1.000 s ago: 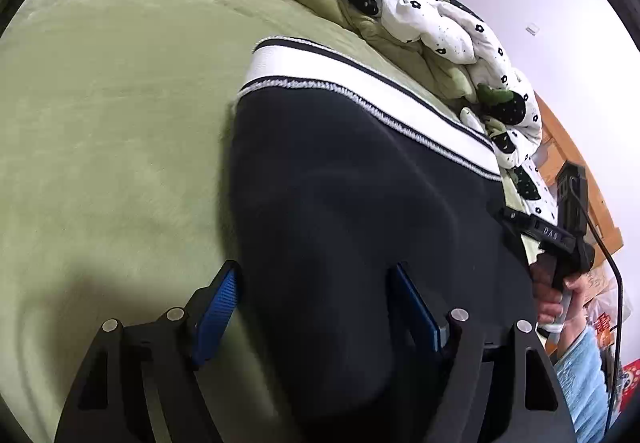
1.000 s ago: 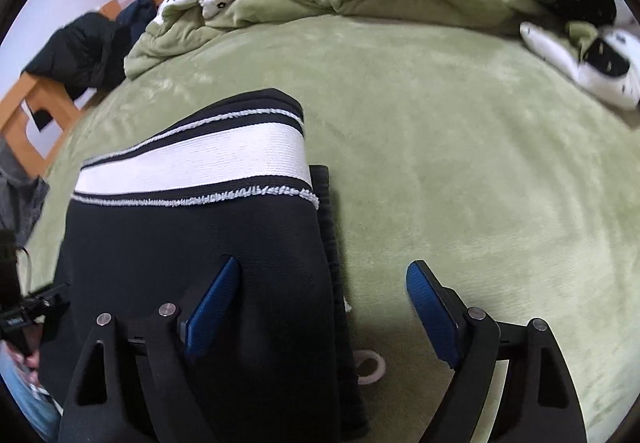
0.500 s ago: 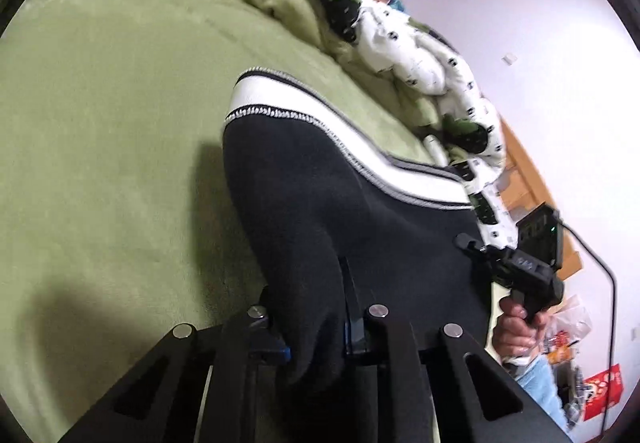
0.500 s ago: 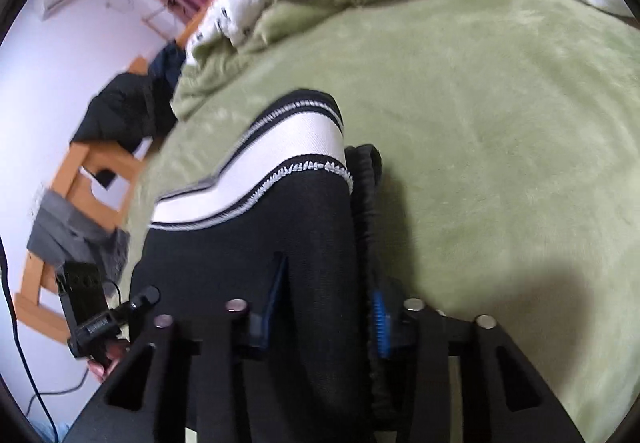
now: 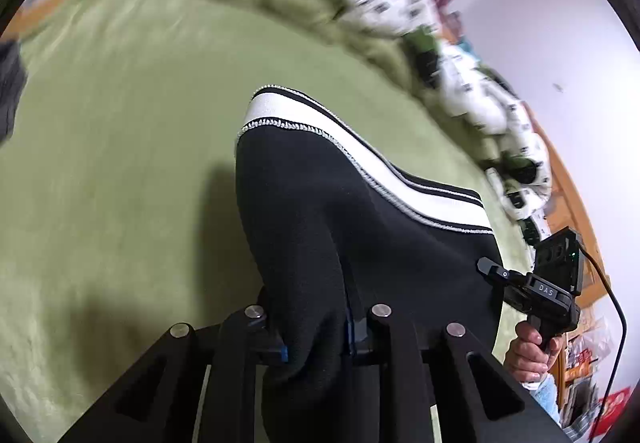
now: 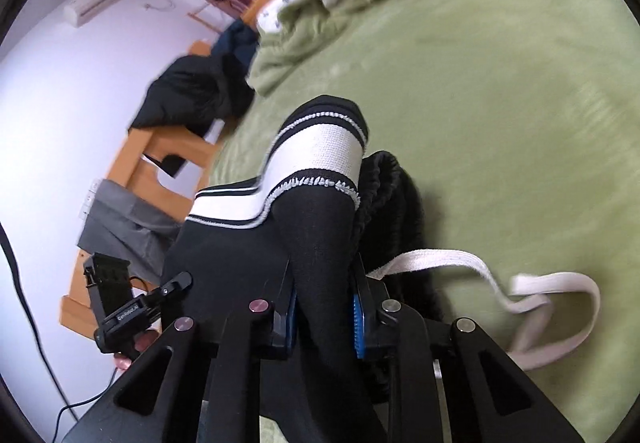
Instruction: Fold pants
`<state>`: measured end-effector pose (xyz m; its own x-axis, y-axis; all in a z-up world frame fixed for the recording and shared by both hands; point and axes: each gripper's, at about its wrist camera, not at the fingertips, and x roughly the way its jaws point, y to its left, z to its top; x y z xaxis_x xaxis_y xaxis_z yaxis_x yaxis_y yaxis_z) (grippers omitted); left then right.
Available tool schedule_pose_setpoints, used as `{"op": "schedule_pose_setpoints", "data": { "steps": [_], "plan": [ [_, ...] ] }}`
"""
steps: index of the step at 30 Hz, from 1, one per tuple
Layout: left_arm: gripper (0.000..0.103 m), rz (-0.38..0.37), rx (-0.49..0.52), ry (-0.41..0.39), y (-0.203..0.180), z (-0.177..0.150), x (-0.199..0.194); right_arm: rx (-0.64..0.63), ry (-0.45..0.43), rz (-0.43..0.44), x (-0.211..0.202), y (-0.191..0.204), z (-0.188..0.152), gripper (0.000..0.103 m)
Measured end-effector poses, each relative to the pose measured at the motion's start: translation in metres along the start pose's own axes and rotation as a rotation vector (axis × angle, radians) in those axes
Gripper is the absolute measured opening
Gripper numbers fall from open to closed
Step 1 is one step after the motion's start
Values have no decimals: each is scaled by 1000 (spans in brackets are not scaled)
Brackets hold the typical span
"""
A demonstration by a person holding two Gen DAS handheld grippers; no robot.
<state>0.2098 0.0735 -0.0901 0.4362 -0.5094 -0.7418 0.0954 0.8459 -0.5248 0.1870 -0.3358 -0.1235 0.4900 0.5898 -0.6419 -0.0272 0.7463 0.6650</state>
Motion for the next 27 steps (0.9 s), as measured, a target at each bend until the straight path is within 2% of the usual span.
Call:
{"op": "schedule_pose_setpoints", "data": {
  "steps": [1, 2, 3, 5, 7, 8, 9, 11, 13, 15, 18, 20, 22, 23, 24, 25, 27],
  "plan": [
    [26, -5, -39, 25, 11, -4, 11, -4, -7, -53, 9, -4, 0, 25],
    [33, 6, -82, 49, 22, -9, 24, -4, -19, -75, 12, -9, -1, 26],
    [45, 26, -102, 75, 27, -12, 33, -18, -23, -73, 12, -14, -1, 27],
    [49, 53, -62, 98, 21, -15, 37, -77, -31, -131, 14, -13, -4, 30],
    [49, 95, 1, 69, 11, -14, 27, -164, -47, -255, 13, 1, -6, 45],
    [49, 126, 19, 10, 8, -14, 14, -220, -56, -330, 9, 11, -7, 51],
    [49, 121, 19, -31, 8, -14, 3, -275, -71, -405, 3, 24, -9, 56],
    [54, 64, 17, -113, 8, -11, -23, -339, -131, -451, -19, 38, -13, 55],
    [57, 40, 36, -191, 4, -6, -39, -387, -203, -429, -40, 49, -16, 55],
    [57, 58, 52, -220, -3, 2, -40, -410, -254, -407, -46, 62, -9, 55],
    [57, 17, 85, -162, -21, 27, -20, -458, -278, -347, -32, 80, 9, 55],
    [58, 1, 130, -172, -32, 40, -3, -500, -243, -336, -9, 85, 19, 55],
    [62, 60, 165, -183, -36, 47, 18, -504, -182, -357, 16, 76, 24, 55],
    [62, 115, 168, -171, -34, 49, 36, -498, -153, -395, 31, 68, 27, 56],
    [62, 161, 163, -148, -30, 49, 54, -501, -135, -469, 47, 57, 28, 56],
    [62, 188, 152, -126, -24, 49, 73, -503, -139, -501, 55, 49, 28, 59],
    [64, 237, 148, -115, -20, 47, 89, -445, -165, -448, 53, 36, 32, 65]
  ]
}}
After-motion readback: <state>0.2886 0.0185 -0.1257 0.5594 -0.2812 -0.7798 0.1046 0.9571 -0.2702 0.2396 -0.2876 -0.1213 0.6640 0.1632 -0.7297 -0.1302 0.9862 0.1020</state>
